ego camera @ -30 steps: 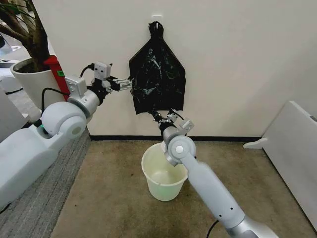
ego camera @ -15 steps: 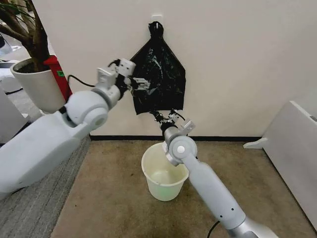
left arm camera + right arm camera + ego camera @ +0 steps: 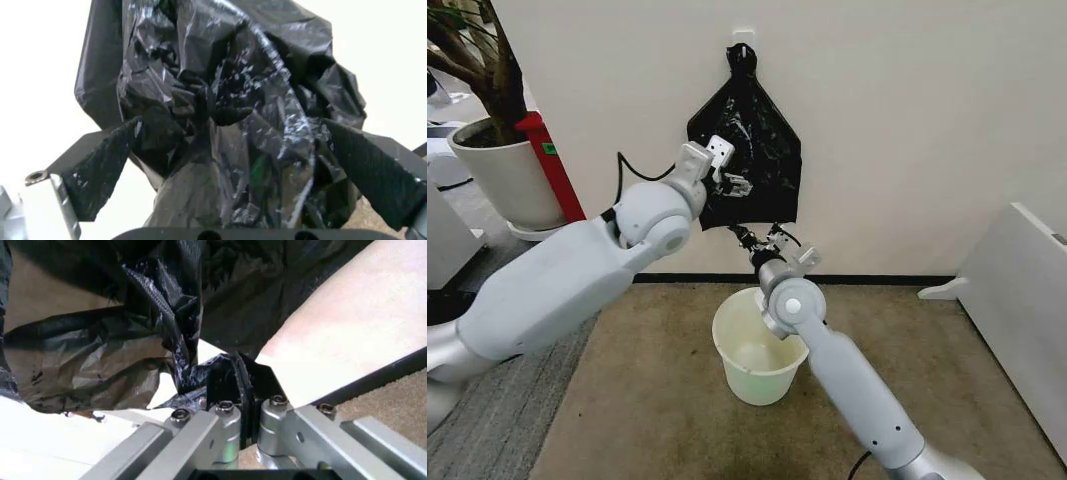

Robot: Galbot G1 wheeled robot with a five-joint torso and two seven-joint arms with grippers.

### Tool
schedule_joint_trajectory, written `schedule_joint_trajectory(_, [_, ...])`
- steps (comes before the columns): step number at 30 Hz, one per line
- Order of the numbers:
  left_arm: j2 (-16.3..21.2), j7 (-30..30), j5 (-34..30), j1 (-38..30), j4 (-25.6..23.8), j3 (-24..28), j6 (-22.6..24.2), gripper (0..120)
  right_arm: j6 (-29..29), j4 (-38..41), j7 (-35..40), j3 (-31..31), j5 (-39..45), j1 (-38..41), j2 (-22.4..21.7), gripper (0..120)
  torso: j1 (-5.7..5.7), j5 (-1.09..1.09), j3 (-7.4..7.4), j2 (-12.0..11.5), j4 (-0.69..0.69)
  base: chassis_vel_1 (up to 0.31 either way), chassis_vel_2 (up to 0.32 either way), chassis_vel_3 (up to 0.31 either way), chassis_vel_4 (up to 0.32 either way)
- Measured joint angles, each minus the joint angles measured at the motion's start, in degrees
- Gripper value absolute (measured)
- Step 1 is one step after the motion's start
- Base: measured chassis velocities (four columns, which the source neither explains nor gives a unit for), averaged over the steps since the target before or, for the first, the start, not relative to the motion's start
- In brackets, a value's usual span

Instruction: Place the garbage bag over the trash bin.

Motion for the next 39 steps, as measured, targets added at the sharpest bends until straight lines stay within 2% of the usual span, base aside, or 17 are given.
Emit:
schedule_joint_trajectory(9, [-0.17,-0.91,-0.55,-0.08,1.35,-0.4,2.16,97,0.03,0.27,-0.16,0.28,0.13,-0.04,-0.57,0,0.0,-0.01,0.0,0.0,0.01,0.0,0.0,0.0,0.0])
schedule_joint_trajectory(13, [-0.28,-1.04,-0.78,-0.01,1.76,-0.56,1.64,79,0.03,0.27,-0.4,0.29,0.14,-0.26,-0.62,0,0.0,-0.01,0.0,0.0,0.01,0.0,0.0,0.0,0.0])
schedule_joint_trajectory(15, [-0.35,-1.04,-0.8,0.0,1.83,-0.59,1.55,76,0.03,0.27,-0.44,0.27,0.14,-0.3,-0.62,0,0.0,-0.01,0.0,0.0,0.01,0.0,0.0,0.0,0.0])
schedule_joint_trajectory(20, [-0.64,-2.8,-1.79,0.3,2.13,-1.48,1.37,52,0.0,0.27,-0.63,0.39,0.11,-0.3,-1.04,0,0.0,0.0,0.0,0.0,0.0,0.0,0.0,0.0,0.0])
schedule_joint_trajectory(22, [-0.56,-3.13,-1.91,0.47,2.18,-1.77,1.26,49,-0.01,0.27,-0.73,0.45,0.09,-0.3,-1.2,0,0.0,0.0,0.0,0.0,0.0,0.0,0.0,0.0,0.0])
schedule_joint_trajectory(26, [-0.09,-4.5,-2.33,1.35,2.52,-3.44,0.36,32,-0.08,0.4,-1.48,0.6,-0.86,-0.61,-1.9,0,0.0,-0.01,0.0,0.0,0.01,0.0,0.0,0.0,0.0])
schedule_joint_trajectory(28, [-0.09,-4.86,-2.59,1.53,2.53,-3.94,0.17,29,-0.09,0.52,-1.68,0.6,-1.15,-0.71,-2.01,0,0.0,-0.01,0.0,0.0,0.01,0.0,0.0,0.0,0.0])
schedule_joint_trajectory(34, [-1.01,-8.35,-6.54,2.96,2.63,-8.3,-1.78,3,-0.27,1.68,-2.96,0.24,-3.33,-1.25,-2.93,0,0.0,0.0,0.0,0.0,0.0,0.0,0.0,0.0,0.0])
schedule_joint_trajectory(39, [-1.43,-9.09,-7.57,3.42,3.24,-10.27,-3.26,0,-1.2,2.68,-3.47,-0.08,-5.42,-1.65,-3.53,0,-0.01,0.0,0.0,0.0,0.01,0.0,0.0,0.0,0.0])
